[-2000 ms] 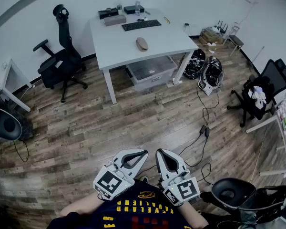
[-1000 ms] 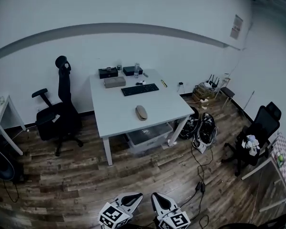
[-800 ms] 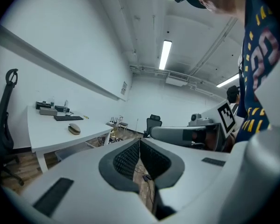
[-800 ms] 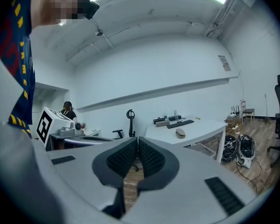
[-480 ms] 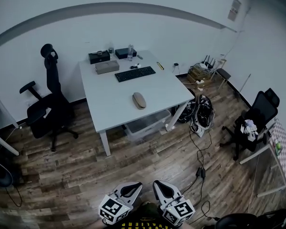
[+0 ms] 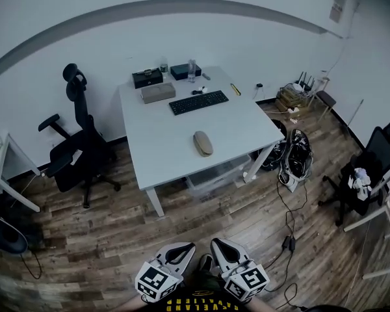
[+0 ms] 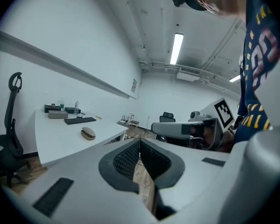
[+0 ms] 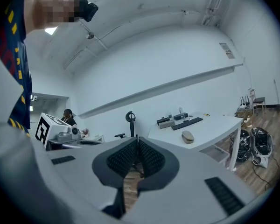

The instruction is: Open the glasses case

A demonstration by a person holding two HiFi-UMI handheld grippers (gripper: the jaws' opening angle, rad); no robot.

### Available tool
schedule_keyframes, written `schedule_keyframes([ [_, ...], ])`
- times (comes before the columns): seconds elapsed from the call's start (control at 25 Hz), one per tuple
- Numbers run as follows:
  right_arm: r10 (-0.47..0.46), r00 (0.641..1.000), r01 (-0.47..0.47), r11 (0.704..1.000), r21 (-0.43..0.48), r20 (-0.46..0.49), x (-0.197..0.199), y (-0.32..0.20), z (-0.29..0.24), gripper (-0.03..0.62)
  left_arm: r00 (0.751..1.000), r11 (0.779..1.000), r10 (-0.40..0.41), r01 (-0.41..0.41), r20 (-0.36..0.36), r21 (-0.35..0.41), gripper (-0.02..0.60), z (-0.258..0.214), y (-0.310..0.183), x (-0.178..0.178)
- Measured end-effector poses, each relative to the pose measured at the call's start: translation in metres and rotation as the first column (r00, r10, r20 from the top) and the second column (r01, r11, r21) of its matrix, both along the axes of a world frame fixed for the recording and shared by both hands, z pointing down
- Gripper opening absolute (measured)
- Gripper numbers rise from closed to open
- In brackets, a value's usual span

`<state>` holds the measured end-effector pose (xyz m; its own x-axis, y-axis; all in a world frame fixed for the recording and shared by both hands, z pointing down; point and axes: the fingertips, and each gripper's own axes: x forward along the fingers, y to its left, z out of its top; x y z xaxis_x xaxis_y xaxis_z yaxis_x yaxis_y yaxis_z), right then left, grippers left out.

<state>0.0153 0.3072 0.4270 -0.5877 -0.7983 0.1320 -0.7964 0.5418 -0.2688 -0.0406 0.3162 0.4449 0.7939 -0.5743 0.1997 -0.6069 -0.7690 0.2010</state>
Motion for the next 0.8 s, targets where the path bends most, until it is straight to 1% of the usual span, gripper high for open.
schedule_keyframes([
  [0.12,-0.015,1.000,0.015,1.000,0.003,0.014,0.013,-0.025,-0.001,0.020,1.000,1.000,-0.004,0.003,0.022,0.018,0.014,-0.004,-0.022,0.016],
  [0.36,-0.054,0.998,0.054,0.999,0.006,0.040,0.034,-0.069,-0.005,0.020,0.998,0.998,-0.048,0.046,0.051,0.034,0.014,-0.013,-0.062,0.037],
  [0.6,-0.096,0.994,0.095,0.995,0.028,0.051,0.047,-0.103,-0.014,0.020,0.993,0.994,-0.100,0.097,0.059,0.040,0.014,-0.021,-0.094,0.050],
  [0.8,-0.132,0.990,0.130,0.991,0.038,0.053,0.064,-0.114,-0.017,0.020,0.990,0.991,-0.130,0.128,0.055,0.027,0.014,-0.022,-0.104,0.069],
])
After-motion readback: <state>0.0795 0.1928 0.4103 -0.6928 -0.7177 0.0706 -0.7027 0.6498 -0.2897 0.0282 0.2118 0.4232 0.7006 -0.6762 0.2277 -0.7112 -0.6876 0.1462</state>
